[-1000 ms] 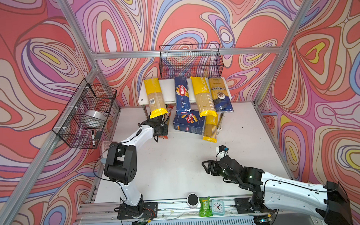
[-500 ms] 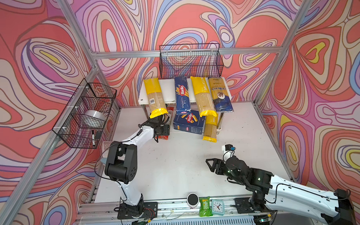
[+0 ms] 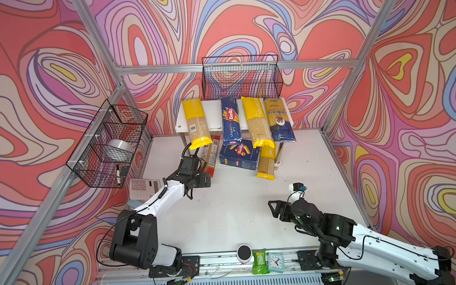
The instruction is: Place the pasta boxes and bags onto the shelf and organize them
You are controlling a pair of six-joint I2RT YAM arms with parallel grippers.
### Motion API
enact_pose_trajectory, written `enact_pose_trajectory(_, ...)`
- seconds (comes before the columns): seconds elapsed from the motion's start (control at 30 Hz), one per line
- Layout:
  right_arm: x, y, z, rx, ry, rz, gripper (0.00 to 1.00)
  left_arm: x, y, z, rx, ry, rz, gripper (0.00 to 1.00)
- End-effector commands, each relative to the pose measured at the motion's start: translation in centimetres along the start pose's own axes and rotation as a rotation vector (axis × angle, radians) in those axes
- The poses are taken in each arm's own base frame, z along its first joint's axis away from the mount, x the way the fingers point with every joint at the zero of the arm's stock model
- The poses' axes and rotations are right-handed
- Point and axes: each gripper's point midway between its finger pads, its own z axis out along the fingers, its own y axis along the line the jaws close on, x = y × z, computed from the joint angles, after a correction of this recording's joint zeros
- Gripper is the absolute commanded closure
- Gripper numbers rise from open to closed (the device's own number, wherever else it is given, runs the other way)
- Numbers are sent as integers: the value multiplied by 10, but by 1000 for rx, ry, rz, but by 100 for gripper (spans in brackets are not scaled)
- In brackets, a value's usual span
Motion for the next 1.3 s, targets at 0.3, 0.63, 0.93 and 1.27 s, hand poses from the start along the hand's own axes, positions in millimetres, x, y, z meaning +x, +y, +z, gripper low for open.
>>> enact_pose_trajectory(0.3,-101,-21,-34,257,-290,-242,2,7,63,-68,-239,-281,-126,0)
enact_pose_trajectory(0.63,-153,-130,9,496,-297,-211,2,7,135,-54,-511,-475,-138,0)
enact_pose_trajectory(0.93,-185,-183,32,543,-490,-231,1,-7,141,-35,-422,-615,-119,0)
enact_pose_trajectory(1.27,-187,-203,57,485,-614,-242,2,-24,127,-17,-307,-632,-80,0)
